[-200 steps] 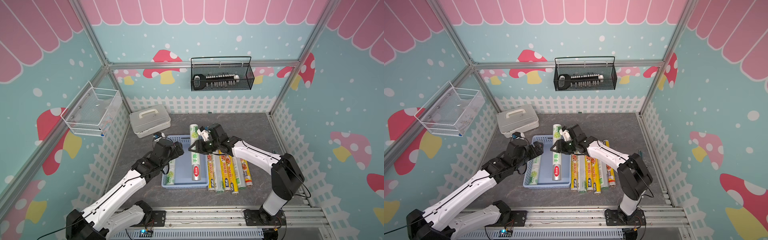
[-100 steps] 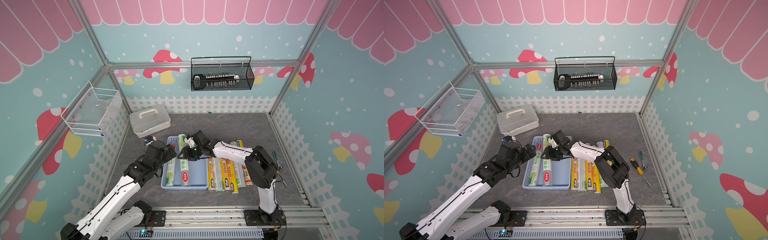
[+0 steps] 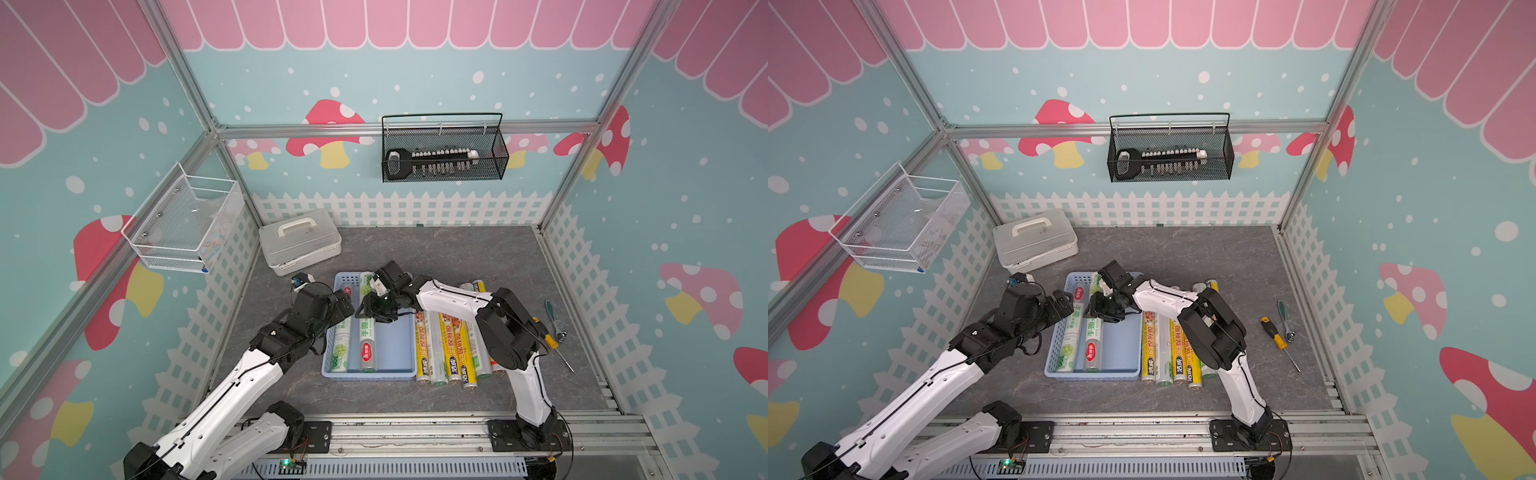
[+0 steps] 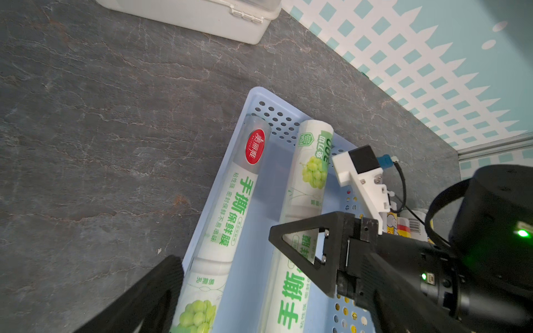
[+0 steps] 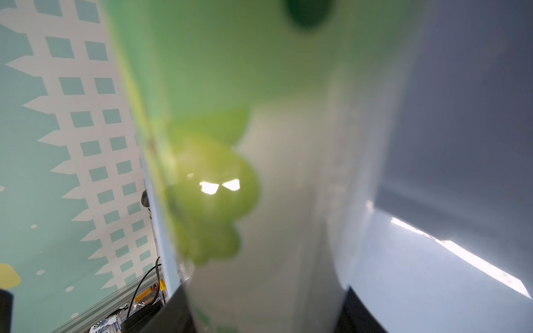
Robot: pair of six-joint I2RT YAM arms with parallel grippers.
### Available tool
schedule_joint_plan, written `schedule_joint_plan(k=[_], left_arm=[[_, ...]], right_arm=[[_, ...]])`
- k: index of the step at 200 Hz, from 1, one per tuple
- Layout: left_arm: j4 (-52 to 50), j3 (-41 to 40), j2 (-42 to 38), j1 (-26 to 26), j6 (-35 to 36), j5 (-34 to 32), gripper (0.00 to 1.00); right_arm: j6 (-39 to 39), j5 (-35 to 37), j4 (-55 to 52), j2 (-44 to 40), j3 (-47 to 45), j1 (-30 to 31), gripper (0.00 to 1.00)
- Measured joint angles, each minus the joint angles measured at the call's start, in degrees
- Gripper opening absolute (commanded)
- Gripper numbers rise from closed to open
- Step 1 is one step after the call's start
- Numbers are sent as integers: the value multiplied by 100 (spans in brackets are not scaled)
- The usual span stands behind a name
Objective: Put the plastic wrap into the basket
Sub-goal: Place the plastic wrap in the basket.
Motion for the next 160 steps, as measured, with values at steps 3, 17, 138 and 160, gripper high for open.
schedule_joint_plan(k=[3, 17, 138, 160], left_arm=[[0, 0, 0, 0, -11, 0, 99], [0, -26, 28, 0, -57, 0, 99], [-74, -122, 339, 0, -249, 133, 99], [-87, -122, 341, 0, -269, 136, 99]], right_arm=[[2, 2, -13, 17, 0, 0, 20], [4, 7, -66, 85, 2, 15, 22], [111, 44, -216, 584, 450, 81, 52], [122, 70, -238, 584, 450, 81, 55]])
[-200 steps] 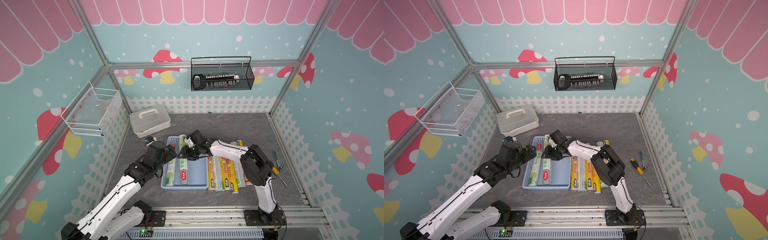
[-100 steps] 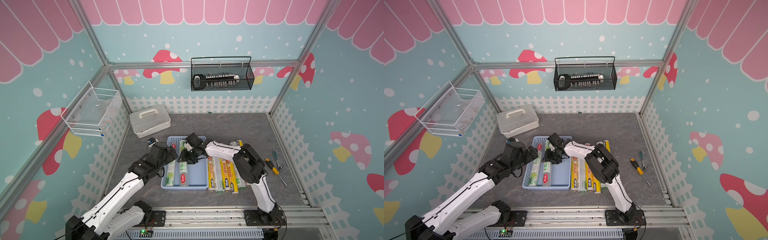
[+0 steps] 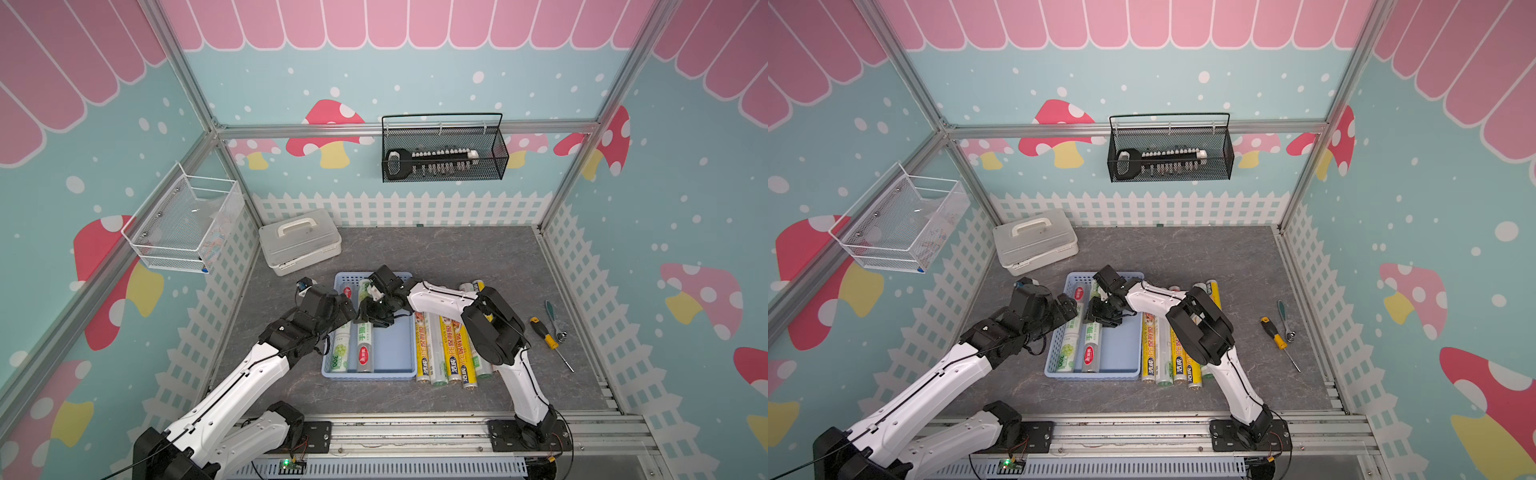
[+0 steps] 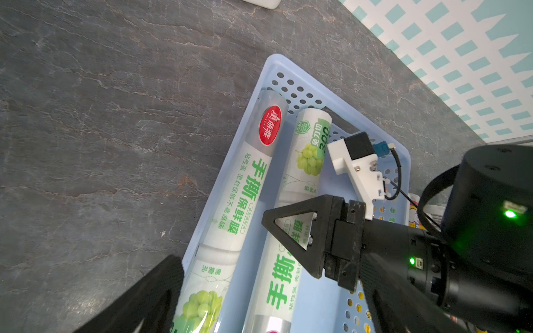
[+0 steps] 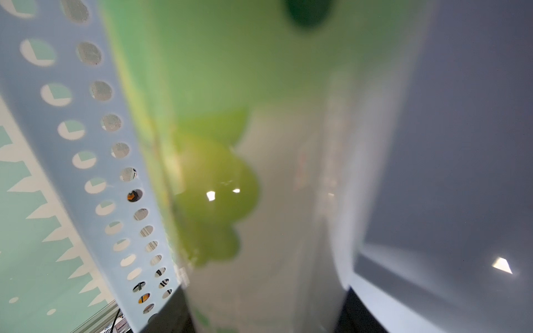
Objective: Put the plastic wrap into the basket
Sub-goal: Place the plastic wrap in the basket.
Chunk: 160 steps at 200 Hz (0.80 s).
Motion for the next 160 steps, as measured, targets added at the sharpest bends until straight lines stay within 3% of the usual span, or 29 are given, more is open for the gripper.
schedule_joint_plan(k=[120, 160], left_arm=[[-17, 79, 136, 22, -17, 227, 99], [-15, 308, 155, 22, 4, 389, 99]], right_arm=[[-72, -122, 90, -48, 0, -11, 57], [-570, 160, 79, -949, -555, -31, 57]])
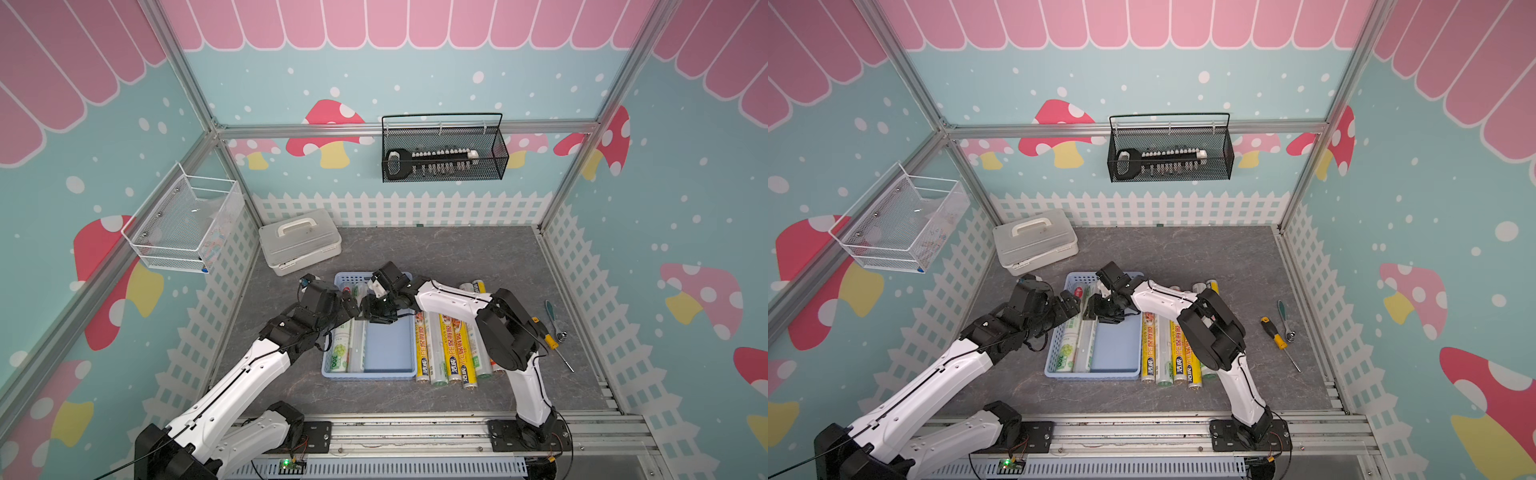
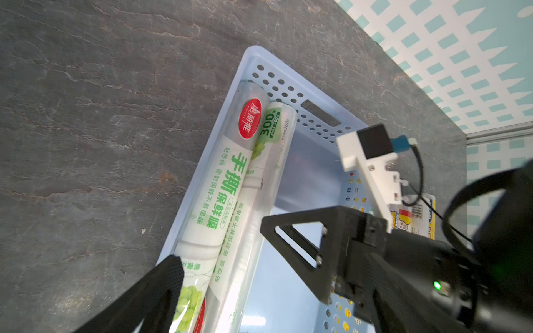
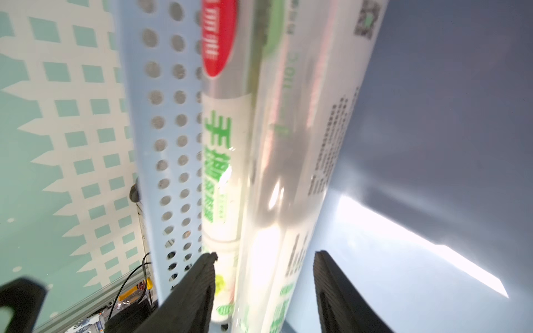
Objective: Put the plastic wrap into the basket
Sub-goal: Place the plastic wrap in the basket, then pick up the plastic wrap from the center of the board.
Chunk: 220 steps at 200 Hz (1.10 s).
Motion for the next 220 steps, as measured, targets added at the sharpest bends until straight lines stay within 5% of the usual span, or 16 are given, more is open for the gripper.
schedule_joint_plan(k=[47, 112, 220], left_arm=[[162, 531, 417, -138, 199, 306, 99], [411, 1912, 2131, -1419, 658, 439, 99], [424, 4203, 4745, -2518, 1032, 1191, 99]], right_arm=[[-817, 826, -79, -1941, -898, -232, 55], [-1652, 1827, -577, -3679, -2583, -1443, 52], [-3165, 1753, -1685, -4153, -3324, -3659, 51]])
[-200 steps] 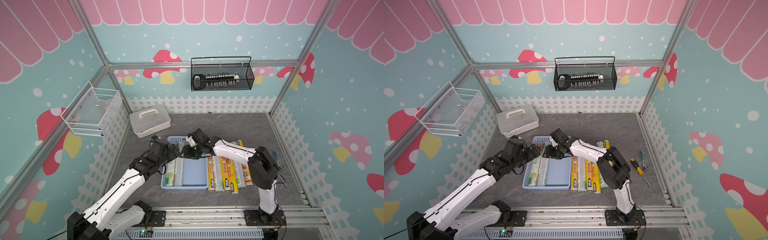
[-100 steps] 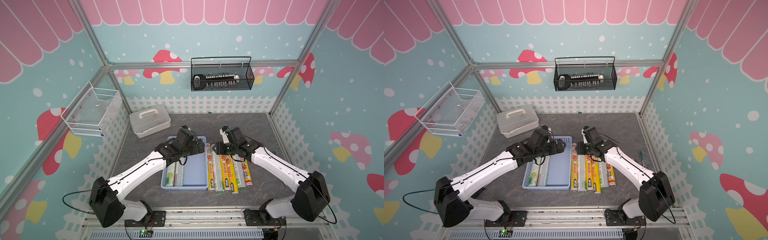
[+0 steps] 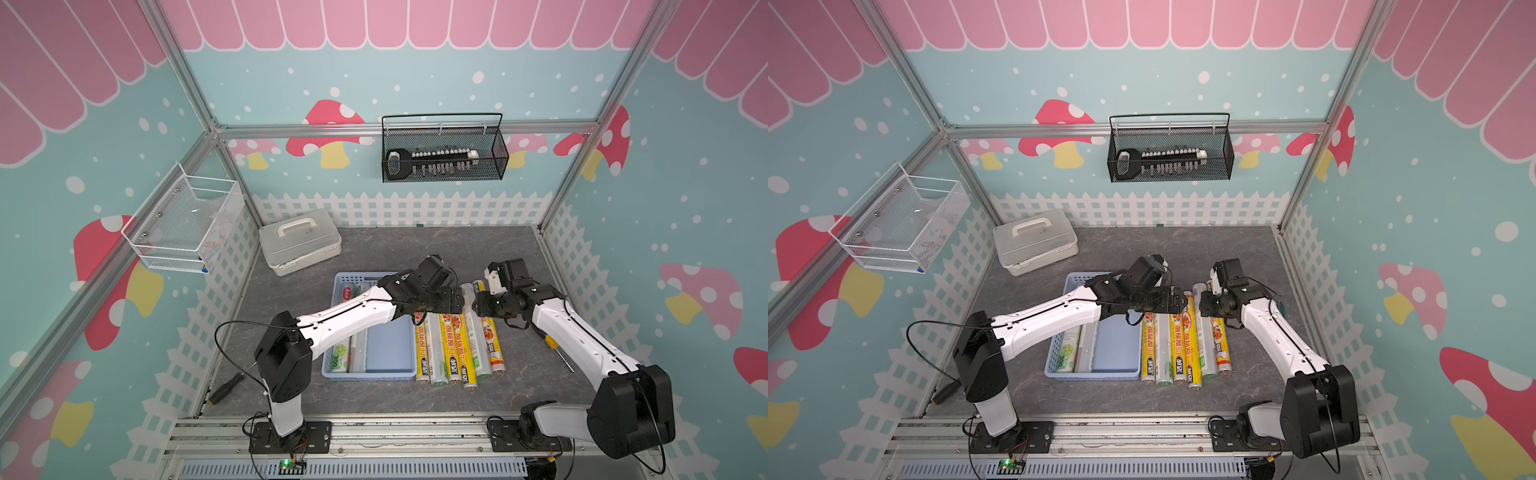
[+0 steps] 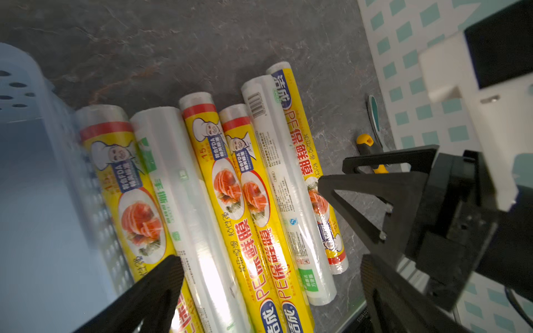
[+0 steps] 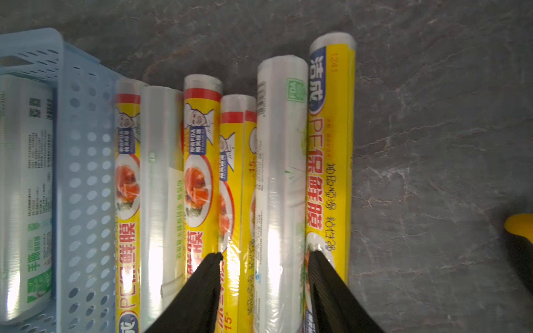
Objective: Put the plastic wrap into the basket
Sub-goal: Pick up the plastic wrap from the center of the board.
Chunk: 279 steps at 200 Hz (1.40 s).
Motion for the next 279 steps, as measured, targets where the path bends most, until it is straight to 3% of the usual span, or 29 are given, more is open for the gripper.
schedule_joint_plan(k=[34, 82, 224, 279], left_arm=[[-264, 743, 629, -111, 31, 151, 99], [-713, 1604, 1322, -361, 149, 153, 99], [-1038, 1703, 1425, -398, 173, -52, 99], [-1051, 1703, 1425, -398, 170, -46, 99]], right_arm=[[-391, -258, -153, 260, -2, -579, 51], [-778, -131, -415, 796, 33, -647, 48], [-1108, 52, -463, 2037, 568, -647, 47], [-1156, 227, -470, 2205, 586, -645, 54]])
